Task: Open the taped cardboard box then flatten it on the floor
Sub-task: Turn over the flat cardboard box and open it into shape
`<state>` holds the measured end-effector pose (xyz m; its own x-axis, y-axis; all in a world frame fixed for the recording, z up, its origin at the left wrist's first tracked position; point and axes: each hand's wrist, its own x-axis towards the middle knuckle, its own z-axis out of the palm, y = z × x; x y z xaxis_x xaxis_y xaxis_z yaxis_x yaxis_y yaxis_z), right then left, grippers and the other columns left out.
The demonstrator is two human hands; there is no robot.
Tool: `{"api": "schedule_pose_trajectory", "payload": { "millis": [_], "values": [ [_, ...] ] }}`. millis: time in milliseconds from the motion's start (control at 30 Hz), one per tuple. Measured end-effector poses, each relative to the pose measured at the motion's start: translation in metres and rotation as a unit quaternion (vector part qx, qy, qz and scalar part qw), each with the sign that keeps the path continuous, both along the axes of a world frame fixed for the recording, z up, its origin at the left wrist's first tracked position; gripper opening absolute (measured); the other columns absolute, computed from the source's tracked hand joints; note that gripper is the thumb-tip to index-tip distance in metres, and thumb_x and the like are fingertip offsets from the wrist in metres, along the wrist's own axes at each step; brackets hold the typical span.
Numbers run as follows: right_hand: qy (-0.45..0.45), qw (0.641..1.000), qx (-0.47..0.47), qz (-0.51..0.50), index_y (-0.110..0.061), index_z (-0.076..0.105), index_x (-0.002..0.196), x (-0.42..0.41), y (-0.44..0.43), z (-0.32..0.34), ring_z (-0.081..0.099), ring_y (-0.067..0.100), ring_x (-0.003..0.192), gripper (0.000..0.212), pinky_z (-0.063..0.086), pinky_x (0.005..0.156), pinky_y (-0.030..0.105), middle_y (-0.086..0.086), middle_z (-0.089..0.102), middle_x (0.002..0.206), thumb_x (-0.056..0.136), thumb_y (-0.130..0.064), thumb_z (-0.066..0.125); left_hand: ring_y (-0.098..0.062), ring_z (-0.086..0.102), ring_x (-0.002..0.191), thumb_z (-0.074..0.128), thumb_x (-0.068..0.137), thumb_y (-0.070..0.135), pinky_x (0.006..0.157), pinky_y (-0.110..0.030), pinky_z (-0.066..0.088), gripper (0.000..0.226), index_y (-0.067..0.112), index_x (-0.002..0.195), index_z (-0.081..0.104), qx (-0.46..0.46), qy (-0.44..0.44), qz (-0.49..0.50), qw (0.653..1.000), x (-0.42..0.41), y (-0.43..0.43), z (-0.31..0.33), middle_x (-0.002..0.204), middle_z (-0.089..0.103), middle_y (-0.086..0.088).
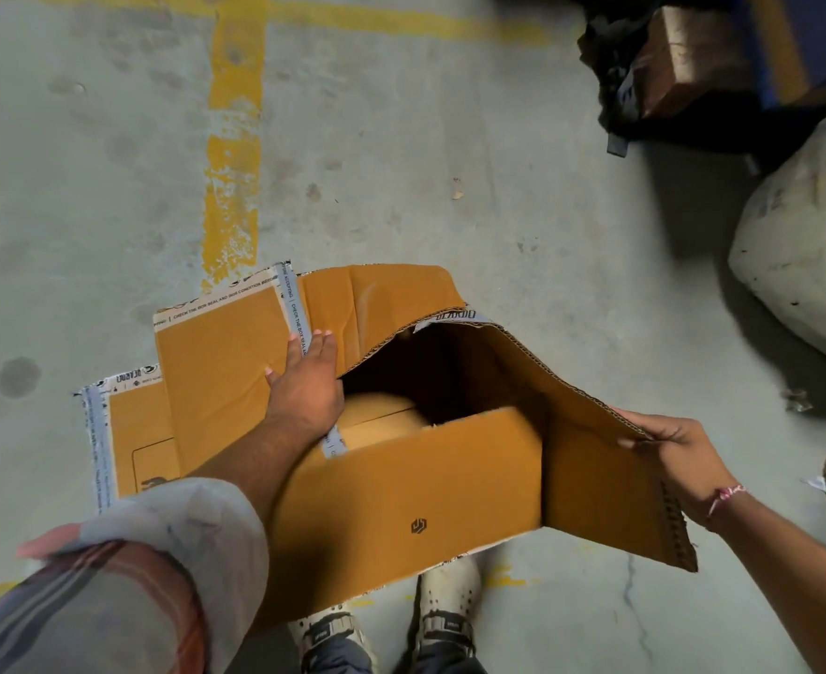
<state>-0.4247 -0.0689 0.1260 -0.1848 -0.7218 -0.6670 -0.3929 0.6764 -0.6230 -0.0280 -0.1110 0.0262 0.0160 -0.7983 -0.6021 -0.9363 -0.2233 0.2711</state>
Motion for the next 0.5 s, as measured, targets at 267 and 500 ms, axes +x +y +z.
{"api": "schedule_pose_trajectory", "payload": {
  "millis": [267,500],
  "values": [
    [0.244,0.963,0.054,0.103,-0.014,0.067,0.112,0.017,-0.022,-0.004,0.066,0.028,0.082,0.041,0.053,0.063,0.027,-0.001,0.074,0.089,0.079,0.005,0.053,-0.037,0.005,0.152,0.042,0.099,0.017,0.112,-0.071,0.023,0.065,0.011,0.157,0.013,0.019,-0.007,-0.009,1.000,-0.005,-0.007,0.014,0.167,0.013,-0.006],
    [0.397,0.862,-0.127,0.289,-0.019,0.053,0.118,0.114,-0.068,-0.007,0.066,0.034,0.086,0.030,0.054,0.070,0.041,0.011,0.071,0.097,0.091,-0.033,0.054,-0.041,0.004,0.151,0.042,0.098,0.011,0.110,-0.072,0.024,0.066,0.008,0.157,0.011,0.010,-0.025,0.001,1.000,-0.010,0.007,0.006,0.166,0.014,-0.008]
  ]
}}
